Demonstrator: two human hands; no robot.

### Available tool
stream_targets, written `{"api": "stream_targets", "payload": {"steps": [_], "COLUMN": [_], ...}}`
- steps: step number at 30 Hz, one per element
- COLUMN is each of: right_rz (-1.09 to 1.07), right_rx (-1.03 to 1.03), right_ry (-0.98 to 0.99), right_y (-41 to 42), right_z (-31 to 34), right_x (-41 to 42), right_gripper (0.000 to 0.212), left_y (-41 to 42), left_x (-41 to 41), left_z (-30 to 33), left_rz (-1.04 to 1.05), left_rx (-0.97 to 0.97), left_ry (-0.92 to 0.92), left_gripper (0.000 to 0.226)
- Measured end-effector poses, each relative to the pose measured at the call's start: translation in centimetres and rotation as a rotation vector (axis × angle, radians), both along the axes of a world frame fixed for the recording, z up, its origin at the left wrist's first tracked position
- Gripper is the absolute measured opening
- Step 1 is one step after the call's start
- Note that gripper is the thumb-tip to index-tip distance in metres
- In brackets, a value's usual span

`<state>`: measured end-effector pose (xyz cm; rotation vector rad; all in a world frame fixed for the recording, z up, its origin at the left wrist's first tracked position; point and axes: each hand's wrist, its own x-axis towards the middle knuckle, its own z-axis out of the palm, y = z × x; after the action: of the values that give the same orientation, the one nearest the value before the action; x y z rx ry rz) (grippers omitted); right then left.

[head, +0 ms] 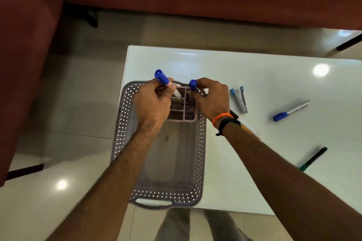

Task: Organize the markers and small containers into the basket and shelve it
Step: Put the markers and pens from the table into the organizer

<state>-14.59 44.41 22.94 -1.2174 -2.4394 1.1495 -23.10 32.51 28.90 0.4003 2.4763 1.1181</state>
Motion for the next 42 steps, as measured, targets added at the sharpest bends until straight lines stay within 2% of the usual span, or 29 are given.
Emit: {"api": "stream_targets", "payload": {"steps": [4,12,16,21,25,32,38,42], "right_rz": [0.045,0.001,-0.054,-0.137,-0.133,-0.144,-0.176,-0.216], "right_rx": [-0.001,-0.135,-0.250,-0.471,-0.472,-0.483,-0.423,-0.350], "right_ry": [-0.072,0.002,0.078,0.121,0.114,0.140,0.153,0.168], "right_y": [0.6,1.0,1.5,2.1,1.9,2.1,2.6,3.5], "right_z": [-0.7,-0.5,-0.2,-0.9,-1.1,-0.6,1.8,3.6], "right_x": [0.0,0.5,1.1,1.5,2.0,3.0,4.8,7.7], "right_gripper": [0.028,0.027,0.032,0.047,0.052,0.051,0.041,0.035], "left_y": [0.3,1.1,1.7,2.6,3.2,2.8,2.5,3.6], "left_x": [0.1,1.6,2.9,4.1,4.2,4.5,5.0,5.6], "left_z": [0.4,-1.1,-2.7,-5.1,-6.0,-5.7,-2.1,0.2], "left_rz": [-0.016,0.020,-0.044,-0.163,-0.117,-0.085,-0.085,-0.081], "left_rx": [0.029,0.152,0.115,-0.030,-0.080,-0.044,-0.091,-0.062], "left_ry": [-0.010,0.002,0.017,0.118,0.163,0.044,0.001,0.018], "left_gripper": [0.027,0.020,0.018,0.021,0.023,0.038,0.049,0.044]}}
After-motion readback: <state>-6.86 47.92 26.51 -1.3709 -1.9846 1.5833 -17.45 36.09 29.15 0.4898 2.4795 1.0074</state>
